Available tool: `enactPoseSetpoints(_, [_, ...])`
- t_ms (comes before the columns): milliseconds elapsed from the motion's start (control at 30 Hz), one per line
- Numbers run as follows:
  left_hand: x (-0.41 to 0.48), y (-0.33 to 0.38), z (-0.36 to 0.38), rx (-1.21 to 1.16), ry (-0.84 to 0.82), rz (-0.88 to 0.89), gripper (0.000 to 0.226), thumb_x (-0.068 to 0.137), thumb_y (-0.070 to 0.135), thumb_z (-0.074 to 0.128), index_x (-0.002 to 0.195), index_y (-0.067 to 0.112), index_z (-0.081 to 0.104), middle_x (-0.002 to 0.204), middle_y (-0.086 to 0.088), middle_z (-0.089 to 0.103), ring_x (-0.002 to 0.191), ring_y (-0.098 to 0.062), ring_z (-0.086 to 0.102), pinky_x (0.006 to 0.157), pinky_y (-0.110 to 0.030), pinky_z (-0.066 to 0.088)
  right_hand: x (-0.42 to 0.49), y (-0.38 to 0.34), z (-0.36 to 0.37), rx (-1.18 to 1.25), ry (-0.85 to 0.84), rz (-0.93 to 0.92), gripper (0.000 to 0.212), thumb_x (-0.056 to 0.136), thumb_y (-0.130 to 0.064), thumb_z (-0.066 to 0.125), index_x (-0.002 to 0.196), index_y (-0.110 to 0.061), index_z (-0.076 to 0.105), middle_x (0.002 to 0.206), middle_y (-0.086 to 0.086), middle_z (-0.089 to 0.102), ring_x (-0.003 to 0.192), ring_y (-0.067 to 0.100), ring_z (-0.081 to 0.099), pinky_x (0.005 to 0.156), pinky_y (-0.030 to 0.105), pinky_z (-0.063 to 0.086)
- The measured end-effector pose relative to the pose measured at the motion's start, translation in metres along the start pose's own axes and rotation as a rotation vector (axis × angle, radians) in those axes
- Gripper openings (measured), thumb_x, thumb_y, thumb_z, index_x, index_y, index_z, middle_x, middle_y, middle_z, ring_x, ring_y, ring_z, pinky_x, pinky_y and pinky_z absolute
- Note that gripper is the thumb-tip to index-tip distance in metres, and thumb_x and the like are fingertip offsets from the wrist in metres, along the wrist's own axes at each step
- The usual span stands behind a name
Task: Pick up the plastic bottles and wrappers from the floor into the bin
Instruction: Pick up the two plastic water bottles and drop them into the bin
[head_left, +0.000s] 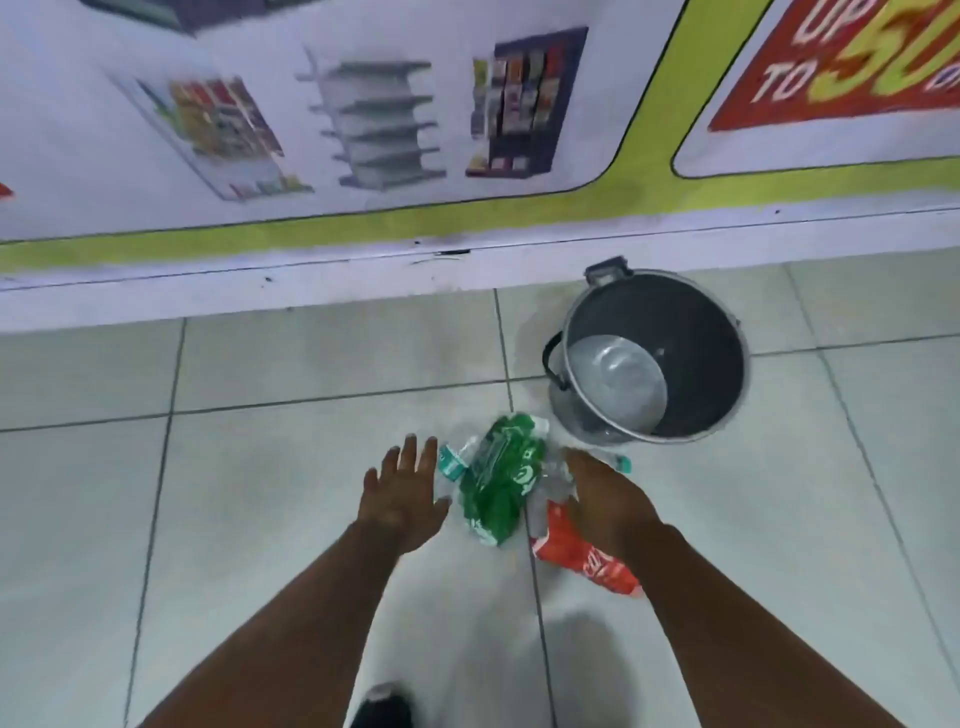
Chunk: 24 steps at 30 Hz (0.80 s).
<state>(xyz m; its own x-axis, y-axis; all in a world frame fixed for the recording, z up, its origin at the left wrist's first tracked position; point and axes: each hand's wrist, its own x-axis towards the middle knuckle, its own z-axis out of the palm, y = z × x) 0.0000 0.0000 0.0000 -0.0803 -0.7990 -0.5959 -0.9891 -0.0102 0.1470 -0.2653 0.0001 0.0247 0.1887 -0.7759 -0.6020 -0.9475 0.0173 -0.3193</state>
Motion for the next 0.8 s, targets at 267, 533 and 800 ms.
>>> enactPoseSetpoints(267, [0.086,0.003,0.053,0.021,0.022,-0.02,0.077,0.089,0.044,0.053,0.15,0.015,0.015,0.143,-0.009,0.046,0.128,-0.031,0.044,0.103,-0.047,0.038,0.083,0.03,0.063,-0.305,0.088,0.035,0.088,0.07,-0.025,0.084,0.143,-0.011,0.035,0.139,0.01,0.052,0.123,0.027,0.054,0.099,0.036,0.045])
enactPoseSetpoints(533, [0.085,-0.002,0.057,0.021,0.082,-0.068,0.063,0.087,0.04,0.057,0.139,0.015,0.033,0.125,-0.009,0.058,0.112,-0.03,0.055,0.093,-0.044,0.044,0.084,0.035,0.067,-0.443,0.243,0.07,0.046,0.053,0.003,0.081,0.095,-0.007,0.066,0.082,0.013,0.072,0.073,0.031,0.069,0.064,0.037,0.056])
enactPoseSetpoints(800, [0.019,-0.007,-0.001,-0.162,0.21,-0.06,0.064,0.084,0.042,0.062,0.137,0.015,0.039,0.121,-0.009,0.062,0.108,-0.031,0.058,0.091,-0.044,0.046,0.021,0.006,0.021,-0.244,0.245,0.079,0.046,0.075,-0.004,0.068,0.119,-0.011,0.056,0.106,0.01,0.07,0.095,0.029,0.067,0.081,0.037,0.052])
